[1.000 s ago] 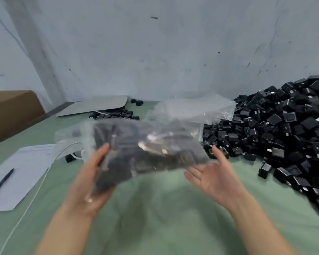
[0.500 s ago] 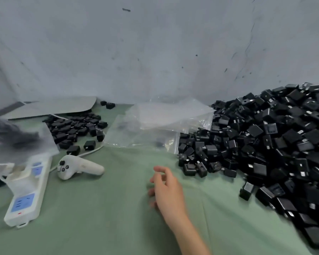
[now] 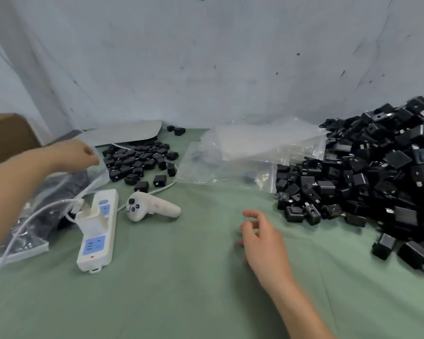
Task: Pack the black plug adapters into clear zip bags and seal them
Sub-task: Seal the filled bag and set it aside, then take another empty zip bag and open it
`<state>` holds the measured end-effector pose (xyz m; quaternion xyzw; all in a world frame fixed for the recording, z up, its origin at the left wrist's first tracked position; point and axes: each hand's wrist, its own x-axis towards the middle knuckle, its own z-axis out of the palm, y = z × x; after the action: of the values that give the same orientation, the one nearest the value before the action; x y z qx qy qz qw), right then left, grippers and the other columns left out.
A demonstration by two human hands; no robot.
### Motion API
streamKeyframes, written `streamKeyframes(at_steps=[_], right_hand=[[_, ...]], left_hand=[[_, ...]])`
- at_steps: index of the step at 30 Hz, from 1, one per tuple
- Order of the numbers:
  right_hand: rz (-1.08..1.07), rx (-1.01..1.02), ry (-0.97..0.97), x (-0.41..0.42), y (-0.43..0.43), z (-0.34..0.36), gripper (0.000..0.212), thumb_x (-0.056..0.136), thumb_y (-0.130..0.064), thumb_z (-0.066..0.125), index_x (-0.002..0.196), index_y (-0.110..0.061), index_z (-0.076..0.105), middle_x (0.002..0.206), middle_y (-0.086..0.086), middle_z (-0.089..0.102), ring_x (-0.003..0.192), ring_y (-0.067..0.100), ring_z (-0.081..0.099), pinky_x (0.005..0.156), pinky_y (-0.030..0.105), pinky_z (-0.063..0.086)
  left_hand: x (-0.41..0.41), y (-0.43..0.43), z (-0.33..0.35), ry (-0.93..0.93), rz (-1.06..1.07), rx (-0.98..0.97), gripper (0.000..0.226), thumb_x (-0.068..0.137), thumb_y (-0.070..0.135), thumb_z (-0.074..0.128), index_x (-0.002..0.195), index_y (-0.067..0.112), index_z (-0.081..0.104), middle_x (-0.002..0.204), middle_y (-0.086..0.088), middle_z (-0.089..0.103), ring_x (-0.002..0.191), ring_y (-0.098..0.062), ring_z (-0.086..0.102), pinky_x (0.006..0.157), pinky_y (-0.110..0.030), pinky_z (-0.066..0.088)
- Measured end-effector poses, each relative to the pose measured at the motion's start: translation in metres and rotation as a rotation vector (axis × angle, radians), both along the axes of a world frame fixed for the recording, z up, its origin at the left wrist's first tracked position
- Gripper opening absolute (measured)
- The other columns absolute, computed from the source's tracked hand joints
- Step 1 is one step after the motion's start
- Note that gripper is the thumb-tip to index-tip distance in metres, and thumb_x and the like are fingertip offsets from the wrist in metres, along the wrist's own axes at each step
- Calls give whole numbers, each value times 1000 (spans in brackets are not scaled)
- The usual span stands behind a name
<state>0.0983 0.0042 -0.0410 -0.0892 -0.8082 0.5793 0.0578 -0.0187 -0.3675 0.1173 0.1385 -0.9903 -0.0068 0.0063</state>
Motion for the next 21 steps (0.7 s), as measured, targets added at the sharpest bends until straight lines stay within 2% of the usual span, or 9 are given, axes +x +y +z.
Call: streamKeyframes(at_steps=[3, 6, 8, 10, 12, 14, 16, 18, 21], right_hand=[[0, 17, 14, 0, 0, -1, 26, 96, -21, 44, 112, -37, 57, 84, -6, 65, 84, 17, 65, 76, 50, 56], [-7, 6, 15, -3, 1, -1, 27, 96, -21, 44, 113, -36, 58, 84, -6, 65, 76, 18, 65, 74, 48, 56], [0, 13, 18, -4, 1, -1, 28, 96, -21, 44, 114, -36, 58, 87, -7, 65, 76, 18, 65, 76, 47, 56], [3, 24, 22, -5, 1, -2, 28, 96, -21, 43, 115, -36, 57, 91, -9, 63, 83, 17, 66, 77, 49, 56], [4, 22, 17, -5, 1, -2, 28, 96, -21, 43, 115, -36, 56, 93, -10, 63, 85, 16, 65, 77, 50, 56], [4, 18, 16, -3, 1, 0, 28, 96, -21, 43, 115, -37, 56, 94, -11, 62, 84, 17, 65, 77, 49, 56], [12, 11, 24, 0, 1, 5, 29, 97, -22, 42, 116, -38, 55, 98, -11, 61, 88, 18, 65, 79, 50, 56], [14, -18, 44, 3, 1, 10, 30, 97, -22, 42, 120, -38, 54, 104, -13, 60, 97, 20, 64, 84, 50, 55], [-52, -104, 139, 8, 5, 24, 29, 99, -22, 44, 122, -40, 51, 111, -12, 59, 97, 12, 64, 86, 41, 52]], left_hand=[[-12, 43, -25, -245, -80, -73, 37, 102, 35, 48, 128, 13, 64, 136, -9, 58, 123, -26, 53, 105, -34, 39], [-24, 56, -53, -396, 0, -227, 47, 106, 33, 36, 145, 7, 46, 151, -11, 44, 138, -26, 43, 114, -34, 34], [-22, 58, -60, -414, 65, -284, 46, 107, 28, 34, 146, 5, 41, 152, -12, 43, 138, -27, 43, 111, -34, 35], [-21, 55, -63, -384, 74, -312, 37, 105, 16, 37, 139, 4, 47, 144, -12, 50, 128, -25, 52, 104, -30, 41], [-19, 52, -58, -320, 77, -345, 33, 102, 6, 40, 132, 3, 53, 137, -11, 57, 117, -23, 58, 100, -27, 43], [-12, 47, -48, -207, 120, -334, 31, 100, 1, 45, 129, 0, 56, 132, -16, 60, 120, -27, 58, 99, -30, 45], [-5, 45, -32, 44, 103, -246, 34, 94, -5, 47, 127, -4, 56, 122, -26, 61, 113, -39, 59, 94, -42, 50], [6, 58, -5, 355, 11, -136, 43, 91, -9, 44, 133, -3, 49, 112, -33, 61, 100, -47, 59, 85, -51, 52], [25, 113, 35, 623, -196, -71, 67, 87, -13, 42, 147, 13, 31, 116, -20, 66, 93, -46, 61, 77, -54, 52]])
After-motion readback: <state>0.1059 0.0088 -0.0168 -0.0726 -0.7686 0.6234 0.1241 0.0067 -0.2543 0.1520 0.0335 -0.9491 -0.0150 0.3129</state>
